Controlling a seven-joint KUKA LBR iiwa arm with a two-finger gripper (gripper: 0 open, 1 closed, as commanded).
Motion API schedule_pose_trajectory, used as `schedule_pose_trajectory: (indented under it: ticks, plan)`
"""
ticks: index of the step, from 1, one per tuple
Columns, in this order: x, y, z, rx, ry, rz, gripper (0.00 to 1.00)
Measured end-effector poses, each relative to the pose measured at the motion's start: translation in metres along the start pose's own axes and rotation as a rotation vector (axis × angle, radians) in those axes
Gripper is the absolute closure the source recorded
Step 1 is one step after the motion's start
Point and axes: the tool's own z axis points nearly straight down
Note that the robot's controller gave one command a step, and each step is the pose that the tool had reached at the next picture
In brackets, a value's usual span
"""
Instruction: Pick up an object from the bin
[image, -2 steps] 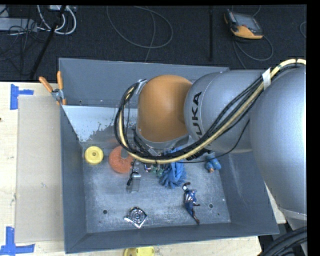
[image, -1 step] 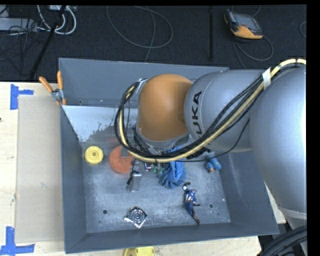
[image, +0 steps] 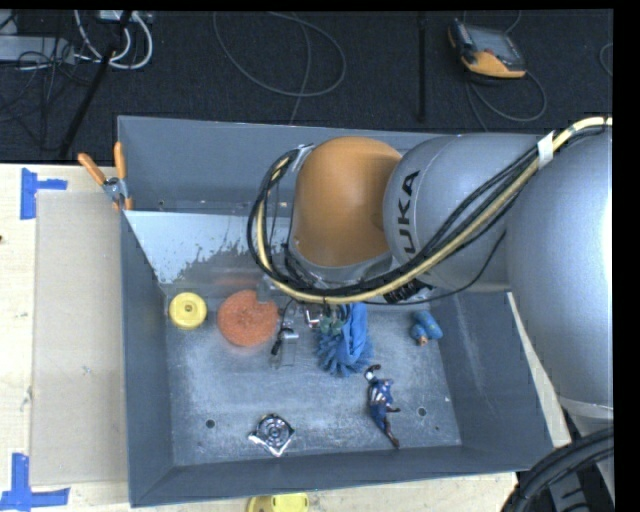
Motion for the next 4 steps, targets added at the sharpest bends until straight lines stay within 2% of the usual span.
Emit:
schedule_pose_trajectory:
  ticks: [1, 2, 3, 4]
  plan:
    - [0.0, -0.003, 0.015, -0.002, 0.0, 0.096, 0.0]
    - [-0.006, -0.018, 0.039, -0.001, 0.002, 0.132, 1.0]
    - [-0.006, -0.018, 0.039, -0.001, 0.002, 0.133, 0.0]
    - [-0.006, -0.018, 0.039, -0.002, 0.002, 0.134, 0.0]
